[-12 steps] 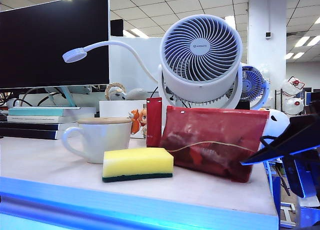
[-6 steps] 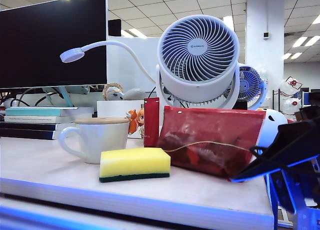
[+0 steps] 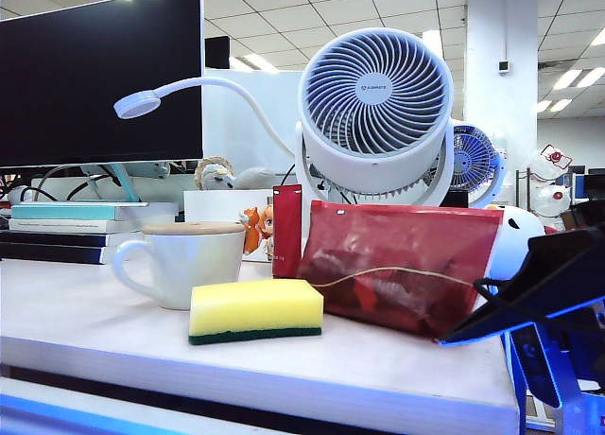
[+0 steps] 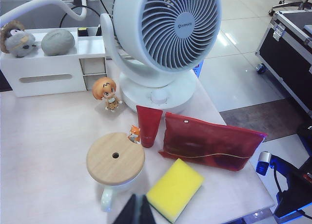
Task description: Open the drawer, place the cleaning sponge inside, then close the drawer.
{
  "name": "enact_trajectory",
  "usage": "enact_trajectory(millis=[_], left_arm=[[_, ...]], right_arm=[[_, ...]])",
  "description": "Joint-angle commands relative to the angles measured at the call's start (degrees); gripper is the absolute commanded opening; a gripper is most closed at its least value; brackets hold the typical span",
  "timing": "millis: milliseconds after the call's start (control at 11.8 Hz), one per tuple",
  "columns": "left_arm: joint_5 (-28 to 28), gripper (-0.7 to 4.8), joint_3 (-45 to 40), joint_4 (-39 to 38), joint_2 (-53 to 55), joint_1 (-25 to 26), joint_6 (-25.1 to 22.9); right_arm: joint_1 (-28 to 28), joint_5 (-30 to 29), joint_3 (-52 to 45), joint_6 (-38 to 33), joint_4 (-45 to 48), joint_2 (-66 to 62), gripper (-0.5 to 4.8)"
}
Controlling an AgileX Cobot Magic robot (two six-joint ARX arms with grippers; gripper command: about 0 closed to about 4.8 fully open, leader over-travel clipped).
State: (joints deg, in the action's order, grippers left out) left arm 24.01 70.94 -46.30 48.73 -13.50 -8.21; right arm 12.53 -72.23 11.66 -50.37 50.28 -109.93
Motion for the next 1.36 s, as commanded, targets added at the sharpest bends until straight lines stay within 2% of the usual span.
enact_trajectory(millis=[85, 170, 595, 1359], left_arm=[[0.3, -0.03, 0.2, 0.5, -0.1, 0.0, -0.3], [0.3, -0.03, 0.2, 0.5, -0.1, 0.0, -0.3], [0.3, -0.03, 0.2, 0.5, -0.1, 0.0, -0.3], [0.3, -0.03, 0.2, 0.5, -0.1, 0.0, -0.3]], right_arm=[[0.3, -4.8, -0.5, -0.9, 2.2, 0.3, 4.79], [0.2, -6.1, -1.6, -2.8, 2.7, 0.3, 4.79], [0.2, -5.8, -1.5, -4.5, 3.1, 0.4, 4.79], [-0.3, -1.3, -1.4, -8.4, 3.6, 0.4, 4.79]])
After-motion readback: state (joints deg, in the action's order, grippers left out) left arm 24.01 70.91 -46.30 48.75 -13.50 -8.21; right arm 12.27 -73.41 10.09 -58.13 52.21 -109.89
